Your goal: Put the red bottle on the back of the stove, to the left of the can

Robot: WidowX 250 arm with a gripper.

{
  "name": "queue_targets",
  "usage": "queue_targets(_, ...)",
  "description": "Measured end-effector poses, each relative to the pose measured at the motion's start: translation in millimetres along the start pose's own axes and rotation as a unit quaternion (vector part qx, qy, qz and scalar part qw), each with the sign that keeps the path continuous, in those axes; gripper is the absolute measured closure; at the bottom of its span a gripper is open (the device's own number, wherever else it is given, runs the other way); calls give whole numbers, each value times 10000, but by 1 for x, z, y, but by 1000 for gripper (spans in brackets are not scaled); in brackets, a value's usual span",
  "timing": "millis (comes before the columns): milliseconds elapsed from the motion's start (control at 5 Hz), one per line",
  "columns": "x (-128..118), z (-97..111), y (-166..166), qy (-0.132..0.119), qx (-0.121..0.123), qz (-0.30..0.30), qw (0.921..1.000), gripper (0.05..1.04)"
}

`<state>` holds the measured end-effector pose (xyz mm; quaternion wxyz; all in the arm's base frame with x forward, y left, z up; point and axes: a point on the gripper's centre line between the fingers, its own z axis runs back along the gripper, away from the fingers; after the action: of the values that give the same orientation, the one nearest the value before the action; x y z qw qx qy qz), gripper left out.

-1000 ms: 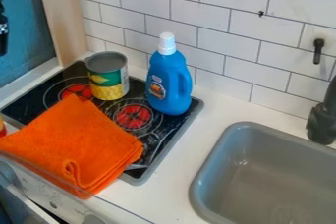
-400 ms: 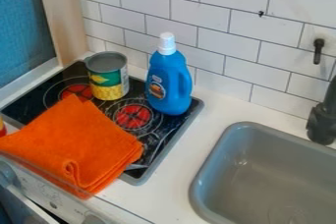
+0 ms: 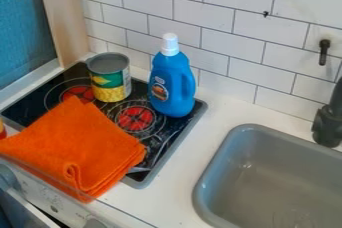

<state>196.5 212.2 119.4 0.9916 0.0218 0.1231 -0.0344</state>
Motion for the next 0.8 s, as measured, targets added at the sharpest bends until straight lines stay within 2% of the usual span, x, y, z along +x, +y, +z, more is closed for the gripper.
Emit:
queue_targets(200,5,-3,-10,47,-52,-94,9999,79)
queue_targets(400,9,-4,-13,54,55,-84,9999,79)
queue_targets(600,11,-4,-14,-17,16,-23,10000,107)
queue_targets(800,17,-1,-14,-93,112,26,9999,220)
